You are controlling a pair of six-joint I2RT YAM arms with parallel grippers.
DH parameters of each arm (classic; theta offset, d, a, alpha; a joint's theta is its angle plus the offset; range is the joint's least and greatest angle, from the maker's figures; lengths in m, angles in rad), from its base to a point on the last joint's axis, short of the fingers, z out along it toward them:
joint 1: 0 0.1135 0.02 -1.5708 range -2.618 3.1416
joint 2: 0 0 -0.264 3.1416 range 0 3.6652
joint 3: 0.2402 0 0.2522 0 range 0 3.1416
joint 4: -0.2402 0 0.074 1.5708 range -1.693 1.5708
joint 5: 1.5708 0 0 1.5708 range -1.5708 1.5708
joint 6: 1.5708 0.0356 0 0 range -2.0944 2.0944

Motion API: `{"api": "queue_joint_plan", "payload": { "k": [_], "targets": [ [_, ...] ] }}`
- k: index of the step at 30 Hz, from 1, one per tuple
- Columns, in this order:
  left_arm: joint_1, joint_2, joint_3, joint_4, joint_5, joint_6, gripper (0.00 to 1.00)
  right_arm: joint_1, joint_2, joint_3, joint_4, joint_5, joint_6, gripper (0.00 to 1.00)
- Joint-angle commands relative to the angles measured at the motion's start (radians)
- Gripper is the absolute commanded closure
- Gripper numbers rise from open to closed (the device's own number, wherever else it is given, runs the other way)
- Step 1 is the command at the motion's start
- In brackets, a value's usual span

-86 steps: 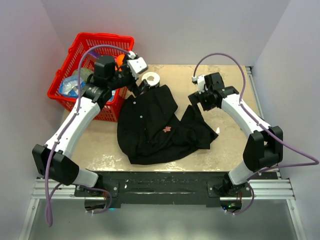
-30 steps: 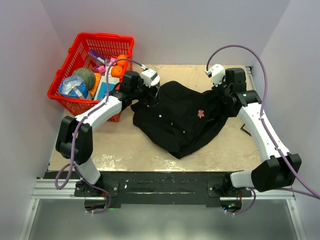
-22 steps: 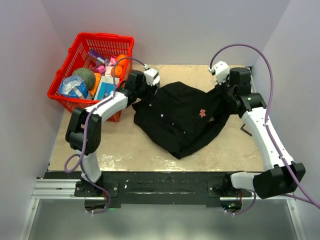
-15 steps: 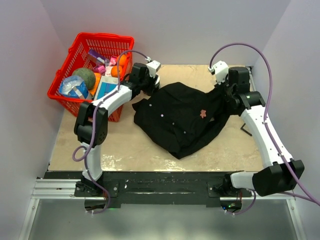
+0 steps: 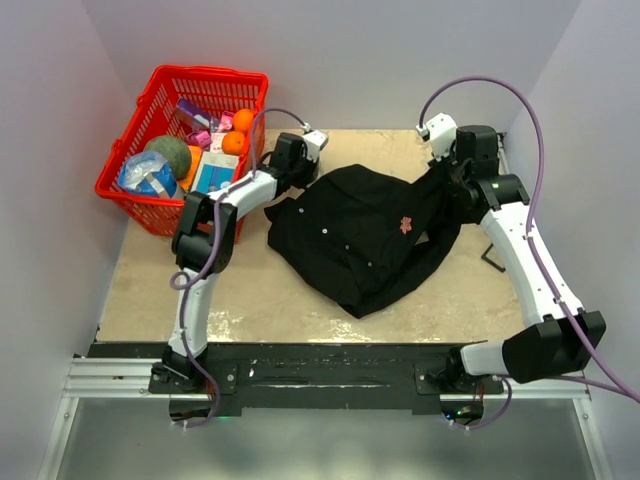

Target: Remove the brooch from the garment

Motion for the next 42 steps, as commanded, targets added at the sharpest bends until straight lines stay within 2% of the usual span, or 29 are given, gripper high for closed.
{"api": "queue_joint_plan", "payload": {
  "k": [1, 5, 7, 8, 9, 11, 12, 14, 16, 19, 22, 23, 25, 26, 30, 31, 36, 42],
  "targets": [
    [0.033, 0.116, 0.196, 0.072, -0.046, 0.049, 0.96, -0.006, 0.018, 0.059, 0.022, 0.030, 0.011, 1.00],
    [0.050, 0.235, 0.357, 0.045, -0.008, 0.064, 0.79, -0.006, 0.035, 0.065, 0.028, 0.042, -0.009, 1.00],
    [0.058, 0.246, 0.380, 0.014, 0.199, 0.064, 0.66, -0.006, 0.032, 0.053, 0.030, 0.045, -0.014, 1.00],
    [0.065, 0.237, 0.370, 0.006, 0.288, 0.063, 0.55, -0.005, 0.032, 0.047, 0.033, 0.045, -0.018, 1.00],
    [0.069, 0.231, 0.333, 0.000, 0.481, 0.066, 0.48, -0.006, 0.029, 0.039, 0.037, 0.047, -0.018, 1.00],
    [0.069, 0.222, 0.298, -0.012, 0.618, 0.063, 0.34, -0.005, 0.026, 0.024, 0.044, 0.049, -0.017, 1.00],
    [0.069, 0.225, 0.281, -0.017, 0.729, 0.042, 0.30, -0.006, 0.027, 0.021, 0.045, 0.049, -0.015, 1.00],
    [0.062, 0.246, 0.281, -0.026, 0.782, 0.032, 0.24, -0.005, 0.029, 0.019, 0.047, 0.045, -0.012, 1.00],
    [0.038, 0.251, 0.278, -0.041, 0.709, 0.069, 0.23, -0.006, 0.032, 0.018, 0.047, 0.045, -0.014, 1.00],
    [0.024, 0.260, 0.273, -0.058, 0.641, 0.130, 0.30, -0.006, 0.033, 0.019, 0.050, 0.052, -0.023, 1.00],
    [0.024, 0.263, 0.270, -0.069, 0.629, 0.127, 0.48, -0.006, 0.032, 0.016, 0.050, 0.052, -0.024, 1.00],
    [0.024, 0.263, 0.271, -0.075, 0.634, 0.129, 0.64, -0.006, 0.033, 0.013, 0.054, 0.052, -0.023, 1.00],
    [0.024, 0.254, 0.270, -0.098, 0.658, 0.130, 0.82, -0.006, 0.033, 0.005, 0.059, 0.053, -0.023, 1.00],
    [0.024, 0.251, 0.270, -0.107, 0.670, 0.132, 1.00, -0.005, 0.035, -0.001, 0.067, 0.055, -0.023, 1.00],
    [0.033, 0.197, 0.262, -0.141, 0.700, 0.117, 1.00, -0.011, 0.044, 0.001, 0.093, 0.068, -0.044, 1.00],
    [0.048, 0.136, 0.250, -0.123, 0.703, 0.103, 1.00, -0.012, 0.052, 0.011, 0.102, 0.085, -0.050, 1.00],
    [0.111, -0.146, 0.069, 0.172, 0.672, -0.050, 1.00, -0.043, 0.108, 0.091, 0.165, 0.116, -0.076, 1.00],
    [0.170, -0.436, -0.011, 0.253, 0.569, -0.051, 1.00, -0.064, 0.191, 0.260, 0.261, 0.177, -0.083, 1.00]
  ]
}}
